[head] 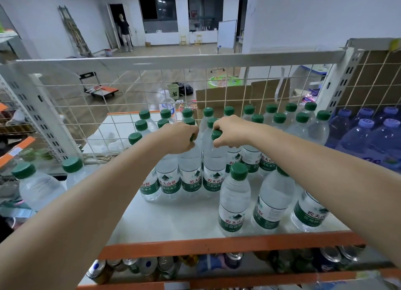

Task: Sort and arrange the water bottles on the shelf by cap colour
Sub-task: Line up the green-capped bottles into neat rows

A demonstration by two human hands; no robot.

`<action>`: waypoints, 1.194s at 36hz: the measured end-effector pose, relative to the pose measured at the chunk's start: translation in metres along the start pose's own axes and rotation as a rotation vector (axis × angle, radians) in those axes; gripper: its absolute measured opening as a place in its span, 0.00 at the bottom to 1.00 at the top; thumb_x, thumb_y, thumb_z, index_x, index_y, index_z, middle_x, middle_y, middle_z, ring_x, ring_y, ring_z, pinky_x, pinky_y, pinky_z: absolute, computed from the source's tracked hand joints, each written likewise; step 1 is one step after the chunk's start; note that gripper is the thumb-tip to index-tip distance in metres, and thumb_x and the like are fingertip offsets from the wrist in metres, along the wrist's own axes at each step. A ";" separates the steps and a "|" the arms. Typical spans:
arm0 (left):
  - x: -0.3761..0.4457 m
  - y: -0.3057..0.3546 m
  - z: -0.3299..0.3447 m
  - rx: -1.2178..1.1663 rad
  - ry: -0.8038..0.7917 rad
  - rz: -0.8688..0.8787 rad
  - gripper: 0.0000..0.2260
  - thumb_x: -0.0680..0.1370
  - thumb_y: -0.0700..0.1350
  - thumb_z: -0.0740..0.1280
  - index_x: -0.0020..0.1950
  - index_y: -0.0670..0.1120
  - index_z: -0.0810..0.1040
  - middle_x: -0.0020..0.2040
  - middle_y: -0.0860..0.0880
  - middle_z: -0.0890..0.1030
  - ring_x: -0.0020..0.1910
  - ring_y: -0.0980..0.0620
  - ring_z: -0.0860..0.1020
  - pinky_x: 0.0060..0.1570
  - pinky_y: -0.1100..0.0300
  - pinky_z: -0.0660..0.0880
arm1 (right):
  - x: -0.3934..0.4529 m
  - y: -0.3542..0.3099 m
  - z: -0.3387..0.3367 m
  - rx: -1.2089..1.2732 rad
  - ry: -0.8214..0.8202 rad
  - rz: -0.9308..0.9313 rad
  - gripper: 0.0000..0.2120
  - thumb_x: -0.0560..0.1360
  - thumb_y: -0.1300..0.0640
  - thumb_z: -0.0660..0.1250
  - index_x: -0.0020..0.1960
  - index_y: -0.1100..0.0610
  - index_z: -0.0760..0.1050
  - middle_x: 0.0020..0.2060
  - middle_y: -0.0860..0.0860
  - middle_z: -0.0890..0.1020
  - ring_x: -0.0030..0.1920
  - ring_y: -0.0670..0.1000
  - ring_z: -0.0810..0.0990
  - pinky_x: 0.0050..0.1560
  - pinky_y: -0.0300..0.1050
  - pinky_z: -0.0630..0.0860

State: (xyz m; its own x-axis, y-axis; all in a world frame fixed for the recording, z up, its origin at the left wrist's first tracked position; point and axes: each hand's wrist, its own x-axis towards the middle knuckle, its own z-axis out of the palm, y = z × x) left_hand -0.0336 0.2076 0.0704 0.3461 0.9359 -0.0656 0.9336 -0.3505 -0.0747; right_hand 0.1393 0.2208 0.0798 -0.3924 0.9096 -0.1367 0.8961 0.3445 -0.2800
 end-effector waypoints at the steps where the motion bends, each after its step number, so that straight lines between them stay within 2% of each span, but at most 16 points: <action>1: 0.000 -0.001 0.001 0.006 0.003 -0.005 0.06 0.80 0.46 0.61 0.54 0.46 0.70 0.49 0.47 0.75 0.50 0.44 0.74 0.46 0.52 0.71 | 0.000 0.000 0.001 -0.002 0.000 -0.005 0.11 0.75 0.55 0.66 0.55 0.59 0.72 0.44 0.55 0.78 0.39 0.54 0.80 0.33 0.43 0.77; 5: 0.000 0.001 0.004 -0.003 0.027 -0.009 0.08 0.79 0.43 0.60 0.58 0.46 0.71 0.51 0.47 0.75 0.48 0.46 0.72 0.45 0.54 0.71 | 0.001 0.001 0.006 0.001 0.000 -0.018 0.10 0.76 0.53 0.65 0.54 0.55 0.69 0.45 0.53 0.76 0.38 0.53 0.79 0.32 0.43 0.72; 12: -0.002 0.003 0.000 -0.136 0.008 -0.025 0.09 0.78 0.42 0.66 0.56 0.43 0.73 0.49 0.48 0.73 0.46 0.47 0.72 0.44 0.56 0.70 | 0.000 0.000 0.011 -0.015 0.112 -0.019 0.15 0.74 0.50 0.69 0.55 0.57 0.72 0.49 0.53 0.78 0.47 0.55 0.78 0.42 0.48 0.73; 15: -0.001 0.003 -0.002 -0.190 0.022 -0.038 0.07 0.78 0.42 0.67 0.55 0.43 0.75 0.51 0.46 0.76 0.48 0.46 0.74 0.47 0.53 0.74 | -0.001 0.000 0.010 0.028 0.106 0.017 0.15 0.73 0.52 0.69 0.54 0.59 0.74 0.47 0.56 0.80 0.44 0.56 0.82 0.43 0.50 0.78; 17: 0.000 0.003 -0.002 -0.194 0.032 -0.036 0.07 0.78 0.42 0.67 0.55 0.43 0.75 0.50 0.47 0.75 0.48 0.46 0.74 0.46 0.55 0.72 | -0.002 0.001 0.009 0.064 0.106 0.034 0.14 0.73 0.54 0.69 0.55 0.60 0.74 0.47 0.57 0.80 0.42 0.55 0.84 0.43 0.51 0.81; 20: 0.000 0.005 -0.001 -0.184 0.048 -0.033 0.08 0.78 0.41 0.66 0.56 0.43 0.75 0.49 0.48 0.74 0.47 0.47 0.72 0.45 0.57 0.69 | -0.002 0.002 0.010 0.090 0.125 0.029 0.15 0.73 0.53 0.70 0.55 0.59 0.73 0.48 0.56 0.79 0.41 0.55 0.83 0.43 0.51 0.81; 24: -0.001 0.004 -0.002 -0.179 0.039 -0.049 0.07 0.77 0.41 0.65 0.55 0.43 0.75 0.52 0.46 0.77 0.50 0.45 0.75 0.48 0.52 0.74 | -0.002 0.002 0.012 0.091 0.123 0.015 0.18 0.74 0.51 0.70 0.58 0.58 0.72 0.49 0.55 0.78 0.41 0.54 0.80 0.43 0.50 0.79; 31: 0.000 0.005 -0.002 -0.161 0.023 -0.084 0.13 0.77 0.45 0.67 0.60 0.45 0.74 0.55 0.46 0.77 0.52 0.45 0.74 0.51 0.52 0.74 | -0.005 0.008 0.009 0.033 0.086 0.015 0.22 0.73 0.47 0.70 0.61 0.57 0.70 0.54 0.55 0.78 0.43 0.53 0.82 0.44 0.48 0.79; 36: 0.002 0.011 -0.002 -0.121 0.171 -0.076 0.18 0.77 0.51 0.67 0.65 0.48 0.72 0.61 0.45 0.73 0.58 0.44 0.72 0.52 0.53 0.70 | -0.013 0.014 -0.003 -0.002 0.095 0.000 0.26 0.72 0.46 0.71 0.66 0.55 0.69 0.56 0.53 0.77 0.46 0.53 0.78 0.49 0.49 0.77; 40: 0.000 0.028 -0.008 -0.197 0.245 -0.012 0.16 0.76 0.51 0.67 0.62 0.48 0.74 0.61 0.46 0.74 0.58 0.45 0.73 0.56 0.50 0.73 | -0.026 0.023 -0.015 -0.020 0.084 -0.011 0.18 0.73 0.47 0.71 0.58 0.55 0.74 0.51 0.52 0.79 0.44 0.51 0.78 0.43 0.46 0.75; 43: -0.006 0.046 -0.014 -0.298 0.198 0.033 0.12 0.76 0.51 0.68 0.56 0.47 0.78 0.54 0.49 0.79 0.51 0.48 0.76 0.51 0.53 0.75 | -0.035 0.034 -0.018 -0.045 0.025 -0.008 0.13 0.74 0.47 0.70 0.50 0.57 0.78 0.46 0.54 0.82 0.40 0.51 0.79 0.36 0.42 0.73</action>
State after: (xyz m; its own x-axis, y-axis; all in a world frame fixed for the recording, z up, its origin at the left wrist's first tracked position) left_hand 0.0084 0.1864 0.0809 0.3606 0.9231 0.1335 0.8975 -0.3824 0.2196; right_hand 0.1871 0.2049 0.0923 -0.3949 0.9120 -0.1111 0.9016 0.3615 -0.2376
